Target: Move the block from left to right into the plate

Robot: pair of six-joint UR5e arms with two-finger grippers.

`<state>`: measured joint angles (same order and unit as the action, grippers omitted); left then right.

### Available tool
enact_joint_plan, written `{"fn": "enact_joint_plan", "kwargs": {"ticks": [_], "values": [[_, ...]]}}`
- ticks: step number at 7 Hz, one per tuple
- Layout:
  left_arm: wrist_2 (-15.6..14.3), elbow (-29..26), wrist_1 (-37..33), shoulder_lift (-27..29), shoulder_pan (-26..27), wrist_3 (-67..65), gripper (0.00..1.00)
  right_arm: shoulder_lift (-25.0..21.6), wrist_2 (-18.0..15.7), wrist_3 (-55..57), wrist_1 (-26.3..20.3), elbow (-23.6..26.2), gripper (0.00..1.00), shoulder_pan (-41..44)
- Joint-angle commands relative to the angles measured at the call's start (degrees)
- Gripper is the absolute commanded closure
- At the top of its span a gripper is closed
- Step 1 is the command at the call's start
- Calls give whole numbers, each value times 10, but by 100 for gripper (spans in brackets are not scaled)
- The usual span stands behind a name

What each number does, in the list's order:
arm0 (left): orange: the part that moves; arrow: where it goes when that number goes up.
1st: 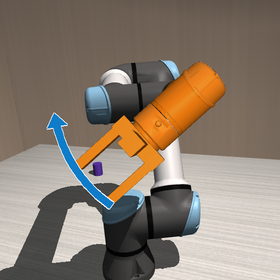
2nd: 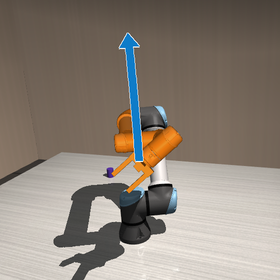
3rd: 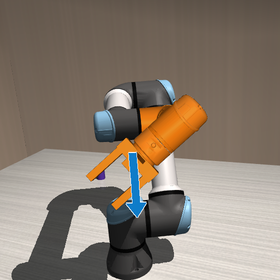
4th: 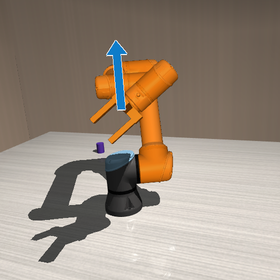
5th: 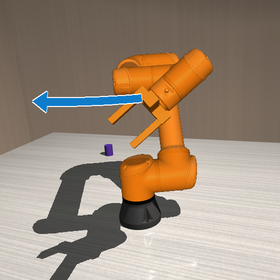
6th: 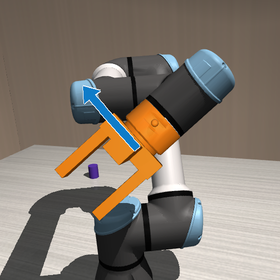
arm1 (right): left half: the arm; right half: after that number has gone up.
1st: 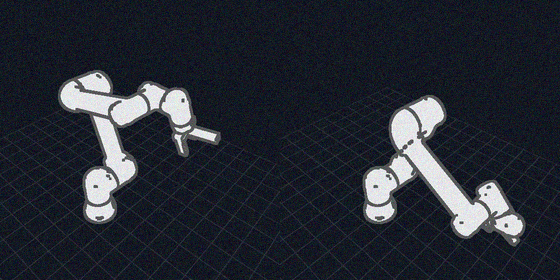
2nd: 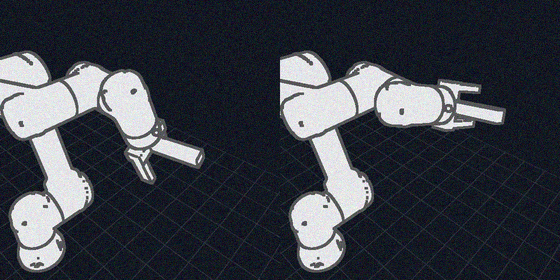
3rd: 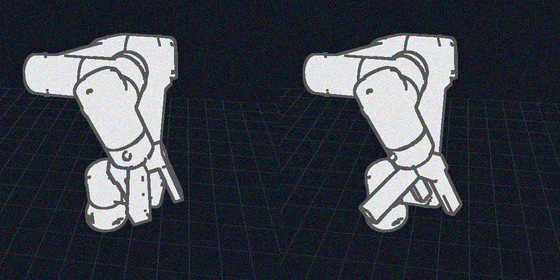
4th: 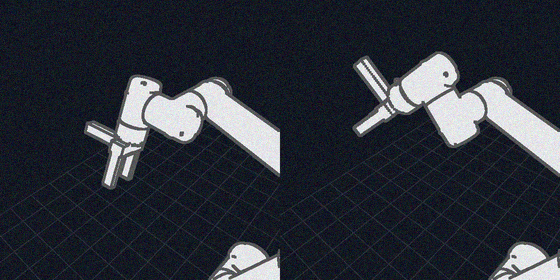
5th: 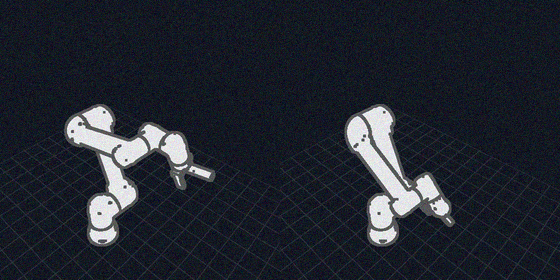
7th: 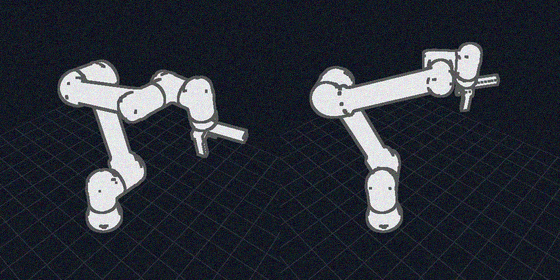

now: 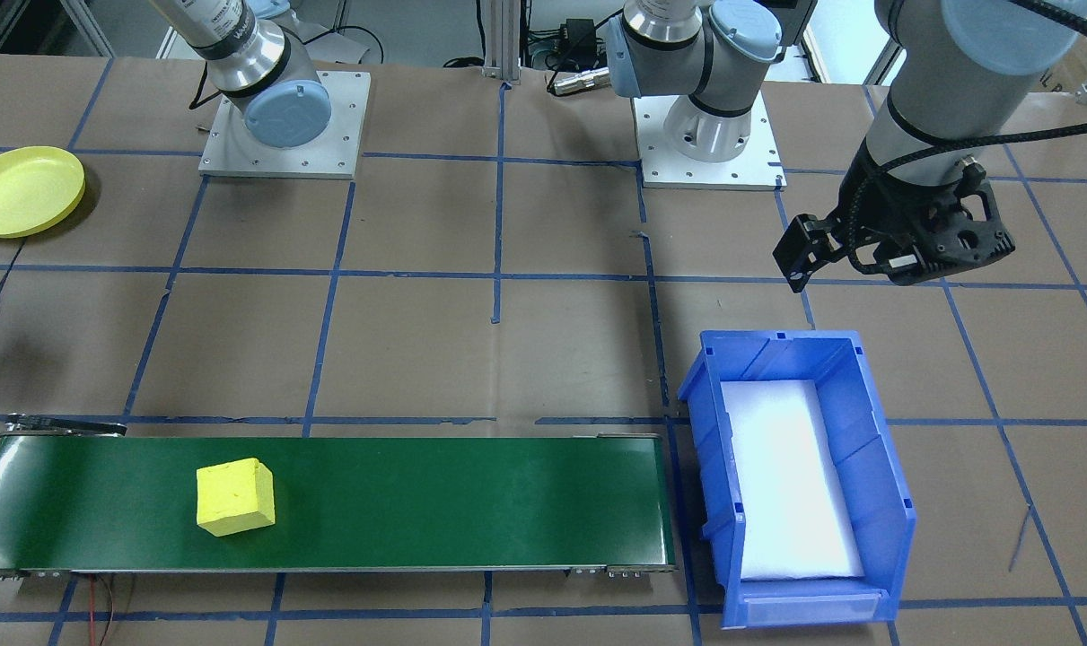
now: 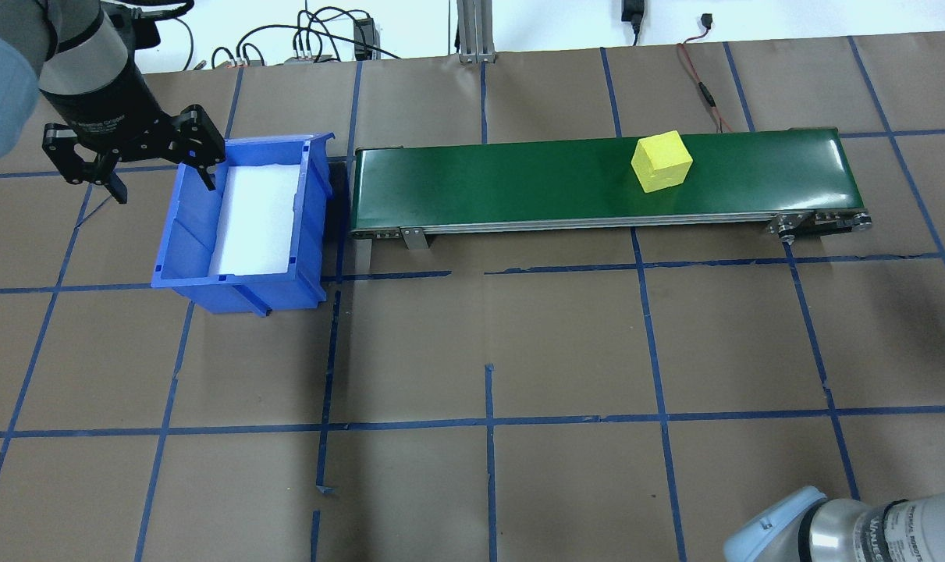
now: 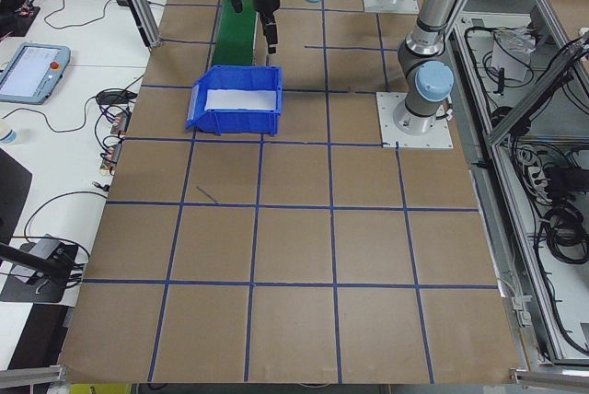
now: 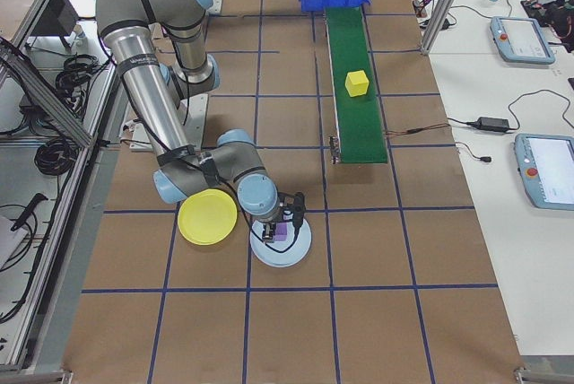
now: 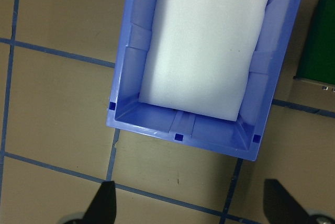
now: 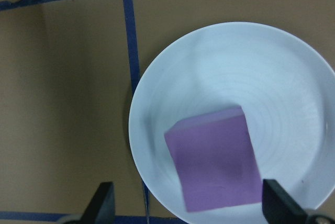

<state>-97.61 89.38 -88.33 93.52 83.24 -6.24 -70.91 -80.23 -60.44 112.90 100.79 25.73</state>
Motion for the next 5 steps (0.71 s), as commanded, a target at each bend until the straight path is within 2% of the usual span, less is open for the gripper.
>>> {"fn": "enact_joint_plan", "kwargs": {"ticks": [1,2,3,4,5], "values": [[0,0,0,0,0,0,0,-11,32,9,2,-21,0,44],[0,3,0,0,-4,0,0,-6,71,56,3,-19,0,111],[0,4,1,0,-6,0,0,1,98,105,42,-19,0,176],[1,0,0,0,-7,0,0,5,130,129,52,-2,0,206],[1,-1,0,-1,-6,-2,0,6,158,234,53,4,0,228]]}}
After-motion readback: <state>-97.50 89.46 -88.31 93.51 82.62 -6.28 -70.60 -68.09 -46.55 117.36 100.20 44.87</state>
